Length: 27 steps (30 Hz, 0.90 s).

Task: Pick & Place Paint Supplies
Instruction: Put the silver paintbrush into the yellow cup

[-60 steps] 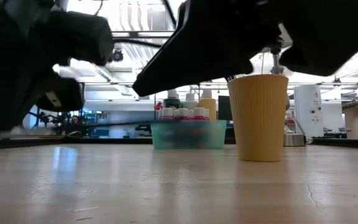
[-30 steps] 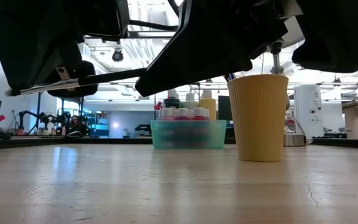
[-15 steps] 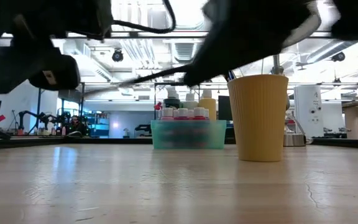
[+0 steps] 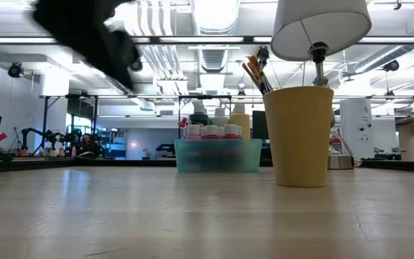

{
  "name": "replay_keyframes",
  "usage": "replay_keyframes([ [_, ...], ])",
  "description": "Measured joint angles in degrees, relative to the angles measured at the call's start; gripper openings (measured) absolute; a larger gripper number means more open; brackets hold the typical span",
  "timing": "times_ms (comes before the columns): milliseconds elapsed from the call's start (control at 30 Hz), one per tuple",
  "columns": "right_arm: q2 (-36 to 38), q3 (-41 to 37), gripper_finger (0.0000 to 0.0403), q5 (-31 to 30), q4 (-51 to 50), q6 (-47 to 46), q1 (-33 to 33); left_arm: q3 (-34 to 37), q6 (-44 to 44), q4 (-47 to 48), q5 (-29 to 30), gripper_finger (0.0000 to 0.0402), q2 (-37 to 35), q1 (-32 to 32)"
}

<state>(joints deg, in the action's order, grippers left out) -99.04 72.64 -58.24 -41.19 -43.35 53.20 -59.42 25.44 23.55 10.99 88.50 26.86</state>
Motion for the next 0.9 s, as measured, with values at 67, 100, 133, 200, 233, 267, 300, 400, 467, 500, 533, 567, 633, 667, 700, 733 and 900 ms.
replay_keyframes([
  [67, 2.06, -2.45, 0.0010, -6.53, 0.32, -3.84, 2.50, 1.10, -6.35, -8.34, 6.43, 0.0171, -0.03, 0.39],
  [100, 3.10, -3.79, 0.0010, -9.75, 0.72, -5.31, 3.44, 1.69, -9.72, -13.35, 8.94, 0.0171, 0.04, 0.49],
  [133, 4.11, -5.19, 0.0010, -12.59, 1.68, -6.24, 4.20, 2.12, -13.28, -18.01, 10.87, 0.0172, 0.12, 0.47],
  [200, 6.04, -7.88, 0.0010, -16.73, 5.17, -6.51, 5.00, 2.92, -19.86, -27.09, 12.12, 0.0172, 0.18, 0.32],
  [233, 6.95, -9.32, 0.0010, -17.54, 7.20, -5.88, 5.19, 3.34, -22.96, -31.69, 12.07, 0.0172, 0.20, 0.09],
  [267, 7.84, -10.73, 0.0010, -17.86, 9.77, -4.61, 5.21, 3.66, -25.81, -35.99, 12.08, 0.0172, 0.22, -0.08],
  [300, 8.53, -12.09, 0.0010, -18.11, 12.67, -2.95, 5.18, 3.90, -28.51, -40.15, 12.06, 0.0172, 0.22, -0.18],
  [400, 10.46, -15.68, 0.0010, -19.81, 23.29, 5.76, 5.09, 4.39, -34.81, -49.27, 12.02, 0.0172, 0.20, -0.29],
  [467, 11.87, -17.68, 0.0010, -19.99, 32.16, 14.22, 5.10, 4.39, -37.67, -51.41, 11.54, 0.0172, 0.32, -0.52],
  [500, 12.46, -18.73, 0.0010, -19.91, 37.29, 18.95, 5.12, 4.39, -38.59, -52.36, 11.42, 0.0172, 0.43, -0.56],
  [533, 12.94, -19.77, 0.0010, -19.18, 42.68, 23.91, 5.11, 4.39, -39.32, -53.30, 11.25, 0.0172, 0.51, -0.60],
  [567, 13.32, -20.89, 0.0010, -17.20, 48.32, 29.06, 4.96, 4.39, -40.27, -53.96, 11.05, 0.0172, 0.51, -0.62],
  [633, 13.97, -23.32, 0.0010, -10.46, 60.47, 39.14, 4.45, 4.39, -41.94, -55.53, 10.99, 0.0172, 0.51, -0.82],
  [667, 14.15, -24.51, 0.0010, -6.49, 67.45, 44.09, 4.02, 4.39, -42.35, -56.46, 10.96, 0.0172, 0.51, -0.91],
  [700, 14.23, -25.63, 0.0010, -3.03, 74.34, 49.17, 3.56, 4.39, -42.65, -57.67, 10.81, 0.0172, 0.51, -0.94],
  [733, 14.29, -26.69, 0.0010, -0.57, 80.39, 53.77, 3.12, 4.39, -42.96, -59.23, 10.12, 0.0172, 0.51, -0.95],
  [900, 13.69, -28.72, 0.0010, 1.85, 95.88, 71.09, 0.01, 4.39, -46.04, -68.79, -0.53, 0.0172, 0.51, -1.02],
])
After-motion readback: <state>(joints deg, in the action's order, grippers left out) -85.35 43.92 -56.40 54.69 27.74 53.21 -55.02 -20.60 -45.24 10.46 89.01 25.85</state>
